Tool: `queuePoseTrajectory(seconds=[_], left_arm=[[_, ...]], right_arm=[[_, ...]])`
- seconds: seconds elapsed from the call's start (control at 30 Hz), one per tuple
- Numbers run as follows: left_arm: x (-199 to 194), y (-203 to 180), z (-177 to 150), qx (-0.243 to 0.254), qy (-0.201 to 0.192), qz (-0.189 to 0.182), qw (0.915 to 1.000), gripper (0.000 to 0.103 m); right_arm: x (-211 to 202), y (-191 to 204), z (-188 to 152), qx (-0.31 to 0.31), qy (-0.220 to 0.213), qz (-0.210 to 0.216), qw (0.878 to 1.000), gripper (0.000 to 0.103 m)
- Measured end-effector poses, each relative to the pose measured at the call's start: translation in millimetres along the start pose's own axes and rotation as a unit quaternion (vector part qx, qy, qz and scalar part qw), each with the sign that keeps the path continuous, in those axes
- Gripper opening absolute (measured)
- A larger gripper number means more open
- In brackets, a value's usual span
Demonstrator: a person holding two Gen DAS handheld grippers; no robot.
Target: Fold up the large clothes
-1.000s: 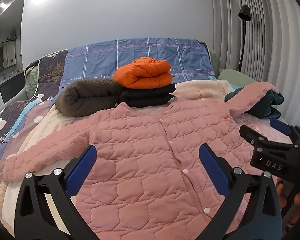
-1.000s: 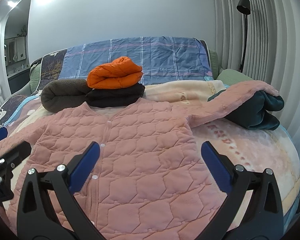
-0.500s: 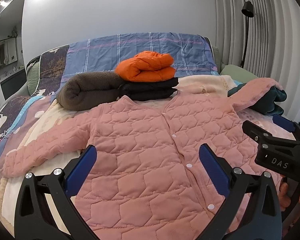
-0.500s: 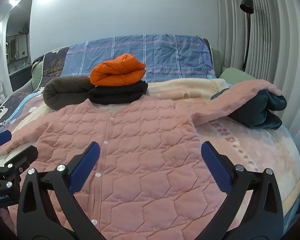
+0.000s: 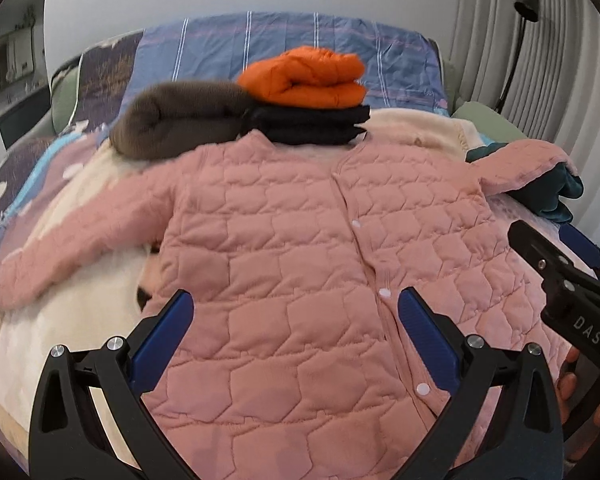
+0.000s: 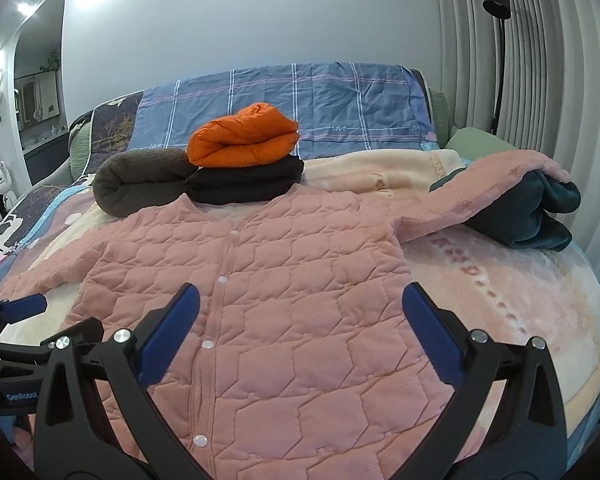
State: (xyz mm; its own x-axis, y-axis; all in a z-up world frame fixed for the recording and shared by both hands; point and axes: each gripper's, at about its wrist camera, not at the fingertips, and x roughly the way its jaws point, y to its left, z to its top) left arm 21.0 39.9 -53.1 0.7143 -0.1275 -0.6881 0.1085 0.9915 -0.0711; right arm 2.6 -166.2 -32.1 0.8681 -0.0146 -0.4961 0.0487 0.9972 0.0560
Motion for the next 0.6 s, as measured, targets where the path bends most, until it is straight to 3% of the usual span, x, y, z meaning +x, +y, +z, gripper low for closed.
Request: queuePoseTrajectory(seconds=[0.6], left_arm=[[3.1, -0.7, -0.5, -0.001, 0.007, -0.008, 0.9999, 0.102]], right_arm=[[2.0, 7.5, -0.6, -0.011, 0.008, -0.006, 1.0, 0.101]])
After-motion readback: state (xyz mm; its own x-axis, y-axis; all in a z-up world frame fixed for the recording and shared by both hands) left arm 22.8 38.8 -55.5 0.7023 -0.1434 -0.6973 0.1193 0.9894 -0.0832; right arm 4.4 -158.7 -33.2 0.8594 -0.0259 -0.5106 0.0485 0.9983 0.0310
